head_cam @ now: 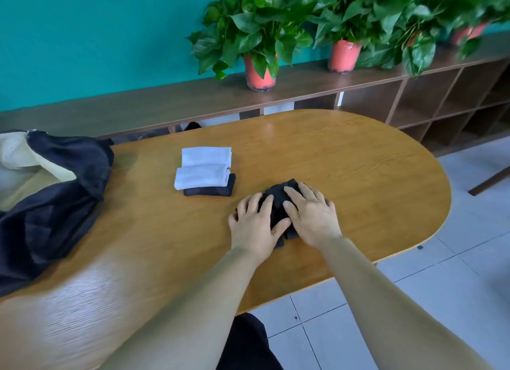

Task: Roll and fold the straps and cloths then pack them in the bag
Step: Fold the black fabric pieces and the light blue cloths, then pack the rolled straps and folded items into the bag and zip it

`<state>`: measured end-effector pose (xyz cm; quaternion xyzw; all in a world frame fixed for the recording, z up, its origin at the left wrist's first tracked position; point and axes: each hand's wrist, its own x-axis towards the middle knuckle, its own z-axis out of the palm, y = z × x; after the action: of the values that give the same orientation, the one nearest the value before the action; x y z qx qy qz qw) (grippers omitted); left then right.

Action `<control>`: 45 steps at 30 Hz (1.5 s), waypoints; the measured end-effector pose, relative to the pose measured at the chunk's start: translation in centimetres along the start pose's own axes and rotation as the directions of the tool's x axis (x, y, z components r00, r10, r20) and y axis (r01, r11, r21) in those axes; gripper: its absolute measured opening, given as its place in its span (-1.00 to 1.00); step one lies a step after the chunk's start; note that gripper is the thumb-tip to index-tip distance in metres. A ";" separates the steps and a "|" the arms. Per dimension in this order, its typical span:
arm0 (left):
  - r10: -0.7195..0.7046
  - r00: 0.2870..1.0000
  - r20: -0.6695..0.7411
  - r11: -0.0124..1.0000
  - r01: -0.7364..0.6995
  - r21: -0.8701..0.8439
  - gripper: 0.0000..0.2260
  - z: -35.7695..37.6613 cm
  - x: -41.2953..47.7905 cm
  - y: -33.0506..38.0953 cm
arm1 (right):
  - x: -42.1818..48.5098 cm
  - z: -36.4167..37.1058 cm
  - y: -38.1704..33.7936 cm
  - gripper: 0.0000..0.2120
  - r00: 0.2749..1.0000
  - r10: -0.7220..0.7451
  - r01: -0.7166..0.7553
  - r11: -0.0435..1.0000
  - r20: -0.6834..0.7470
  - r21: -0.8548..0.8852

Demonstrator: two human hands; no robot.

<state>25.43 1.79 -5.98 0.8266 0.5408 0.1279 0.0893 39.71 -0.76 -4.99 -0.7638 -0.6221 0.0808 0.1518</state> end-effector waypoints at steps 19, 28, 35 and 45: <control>-0.009 0.998 -0.063 0.999 0.012 0.050 -0.40 -7.6 -2.4 -4.5 | -0.1 -4.2 -5.3 -0.47 0.991 -0.123 0.115 0.984 -0.049 -0.138; -0.168 0.961 -0.219 0.968 0.203 0.146 -0.42 -15.6 -9.0 -16.4 | -1.5 -0.9 -18.0 -0.51 0.949 -0.316 0.313 0.938 0.007 -0.146; -0.420 0.862 -0.284 0.871 0.470 0.139 -0.45 -19.3 -13.5 -26.8 | -2.3 2.0 -27.3 -0.48 0.891 -0.444 0.453 0.881 0.097 -0.135; -0.421 0.904 -0.076 0.898 0.427 0.108 -0.62 -18.1 -14.2 -30.6 | -2.1 5.7 -31.4 -0.51 0.865 -0.470 0.487 0.871 0.176 -0.069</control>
<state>-12.30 1.13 0.87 0.6893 0.7167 0.0928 0.0506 8.38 3.57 -0.01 -0.5844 -0.8053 0.0645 0.0762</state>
